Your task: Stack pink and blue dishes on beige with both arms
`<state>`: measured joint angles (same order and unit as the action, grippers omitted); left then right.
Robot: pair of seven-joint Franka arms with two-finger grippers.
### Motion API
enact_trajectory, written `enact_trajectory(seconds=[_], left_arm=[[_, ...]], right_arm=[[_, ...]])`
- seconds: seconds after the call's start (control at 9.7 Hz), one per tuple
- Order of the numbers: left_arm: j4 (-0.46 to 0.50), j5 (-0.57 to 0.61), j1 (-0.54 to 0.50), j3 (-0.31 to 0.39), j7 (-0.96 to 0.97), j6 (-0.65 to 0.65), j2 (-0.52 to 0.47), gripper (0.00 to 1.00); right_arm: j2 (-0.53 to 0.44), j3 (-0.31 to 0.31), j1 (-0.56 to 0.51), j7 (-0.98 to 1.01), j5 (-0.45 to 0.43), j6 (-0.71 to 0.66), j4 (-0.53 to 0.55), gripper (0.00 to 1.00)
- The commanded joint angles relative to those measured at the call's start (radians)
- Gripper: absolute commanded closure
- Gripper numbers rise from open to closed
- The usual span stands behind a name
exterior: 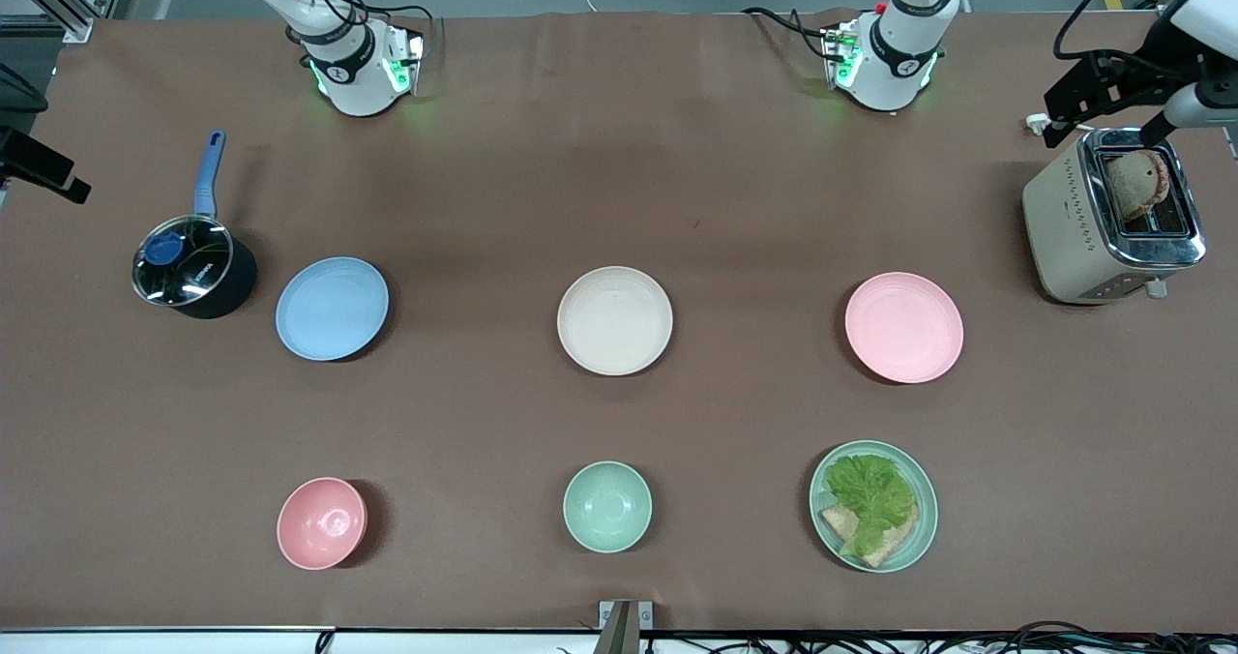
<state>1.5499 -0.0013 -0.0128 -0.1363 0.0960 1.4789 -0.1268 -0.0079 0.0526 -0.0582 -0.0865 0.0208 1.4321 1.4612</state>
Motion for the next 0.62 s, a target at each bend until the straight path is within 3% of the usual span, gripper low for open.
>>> enact_trajectory(seconds=[0.0,0.31,0.41,0.52], left_arm=[[-0.033,0.000,-0.007,-0.003,-0.015,-0.037,0.053,0.00],[-0.037,-0.005,-0.073,0.027,-0.134,-0.031,0.158,0.00],[-0.022,-0.017,-0.114,0.026,-0.238,0.021,0.232,0.00],[0.054,-0.028,-0.139,0.026,-0.261,0.119,0.246,0.00]], right_arm=[[-0.009,-0.004,-0.009,0.011,0.005,-0.007,0.004,0.00],[-0.009,-0.004,-0.009,0.011,0.005,-0.009,0.004,0.00],[-0.007,-0.002,-0.011,0.060,0.005,-0.016,0.004,0.00],[0.000,-0.002,-0.017,0.171,0.005,-0.018,0.004,0.00]])
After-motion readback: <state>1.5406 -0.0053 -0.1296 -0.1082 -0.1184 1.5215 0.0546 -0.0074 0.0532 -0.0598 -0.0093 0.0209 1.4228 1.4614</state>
